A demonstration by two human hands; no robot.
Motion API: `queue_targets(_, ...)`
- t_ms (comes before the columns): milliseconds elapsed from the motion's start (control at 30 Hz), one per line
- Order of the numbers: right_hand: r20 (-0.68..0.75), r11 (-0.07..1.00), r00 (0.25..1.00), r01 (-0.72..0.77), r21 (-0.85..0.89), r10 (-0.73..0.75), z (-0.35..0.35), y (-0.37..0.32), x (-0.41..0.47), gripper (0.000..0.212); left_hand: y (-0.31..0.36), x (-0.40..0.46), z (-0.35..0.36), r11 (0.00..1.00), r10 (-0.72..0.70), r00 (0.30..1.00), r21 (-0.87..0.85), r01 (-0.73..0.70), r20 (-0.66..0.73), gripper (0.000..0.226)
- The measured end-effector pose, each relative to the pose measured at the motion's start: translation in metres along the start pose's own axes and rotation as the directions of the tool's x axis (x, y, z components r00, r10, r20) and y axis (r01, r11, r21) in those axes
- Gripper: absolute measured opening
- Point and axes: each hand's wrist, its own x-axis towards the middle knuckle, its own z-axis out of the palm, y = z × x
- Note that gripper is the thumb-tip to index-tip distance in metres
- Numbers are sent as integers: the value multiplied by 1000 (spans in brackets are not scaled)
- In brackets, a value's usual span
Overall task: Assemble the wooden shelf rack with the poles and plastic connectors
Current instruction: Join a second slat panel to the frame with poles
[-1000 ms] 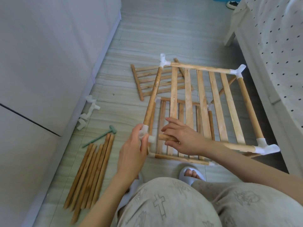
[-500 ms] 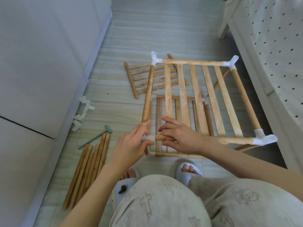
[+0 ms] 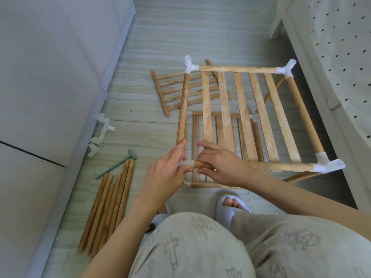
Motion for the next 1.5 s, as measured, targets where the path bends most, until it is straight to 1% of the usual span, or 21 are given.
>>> queue_targets(67, 4, 1000, 1000, -2, 7, 2, 1, 0, 0, 23, -2, 1, -1, 1000, 21, 1000, 9, -21, 23, 54)
queue_targets(167, 12, 999, 1000, 8, -42, -7, 2, -1, -1, 30, -7, 2, -1, 998, 53, 998, 30, -55, 44, 42)
queue_targets(300, -17, 993, 1000, 20, -113, -22, -6, 2, -11, 38, -12, 5, 0, 999, -34, 997, -16, 35, 66, 29)
queue_targets(333, -42, 990, 998, 38, -133, -44, -8, 4, -16, 40, -14, 5, 0, 997, -57, 996, -57, 61, 69, 24)
queue_targets(400, -112, 979, 992, 39, -200, -63, -12, 6, -26, 43, -16, 5, 2, 976, -65, 991, -199, 87, 115, 18)
queue_targets(467, -190, 966, 981, -7, -259, -44, -17, 8, -34, 41, -13, 5, 3, 924, -80, 986, -361, 128, 145, 21)
queue_targets(500, -225, 960, 973, -18, -279, -47, -19, 10, -37, 39, -9, 5, 4, 871, -129, 982, -458, 179, 137, 28)
queue_targets(533, -245, 954, 967, -11, -299, -65, -19, 12, -39, 38, -5, 6, 5, 776, -227, 966, -576, 257, 125, 34)
queue_targets(567, -246, 947, 965, 5, -320, -89, -19, 14, -41, 37, -1, 10, 6, 643, -361, 924, -683, 346, 128, 39)
queue_targets(600, -239, 940, 965, 23, -341, -110, -17, 16, -41, 38, 0, 15, 7, 483, -496, 852, -763, 429, 165, 41)
queue_targets(633, -231, 933, 965, 36, -358, -126, -16, 17, -40, 39, -1, 22, 8, 309, -595, 765, -808, 501, 247, 40)
queue_targets(667, -229, 927, 964, 45, -372, -139, -14, 17, -37, 38, -3, 30, 7, 164, -633, 691, -813, 559, 348, 39)
queue_targets(700, -232, 924, 961, 55, -377, -152, -12, 17, -34, 36, -6, 39, 6, 83, -620, 651, -788, 610, 438, 37)
queue_targets(767, -236, 932, 958, 71, -355, -163, -9, 18, -29, 34, -9, 55, 3, -19, -541, 609, -733, 680, 579, 34)
queue_targets(833, -223, 944, 962, 81, -319, -158, -8, 20, -26, 37, -8, 69, 4, -95, -487, 582, -702, 706, 651, 30)
queue_targets(867, -221, 949, 962, 87, -303, -159, -7, 22, -26, 38, -7, 74, 5, -95, -476, 581, -695, 712, 660, 28)
queue_targets(967, -235, 965, 957, 109, -238, -167, -5, 27, -24, 37, -5, 79, 14, -21, -497, 587, -685, 728, 639, 21)
queue_targets(1067, -255, 975, 954, 112, -194, -160, -2, 28, -22, 35, -9, 77, 22, -38, -556, 578, -713, 700, 597, 11)
queue_targets(1233, -238, 983, 960, 118, -141, -150, 1, 31, -18, 38, -12, 77, 31, 59, -607, 589, -710, 702, 533, 12)
queue_targets(1367, -247, 986, 958, 124, -109, -148, 4, 30, -16, 39, -11, 78, 33, 52, -628, 589, -728, 684, 508, 13)
queue_targets(1500, -286, 986, 946, 126, -109, -152, 4, 29, -18, 37, -9, 74, 31, 28, -590, 622, -757, 652, 514, 16)
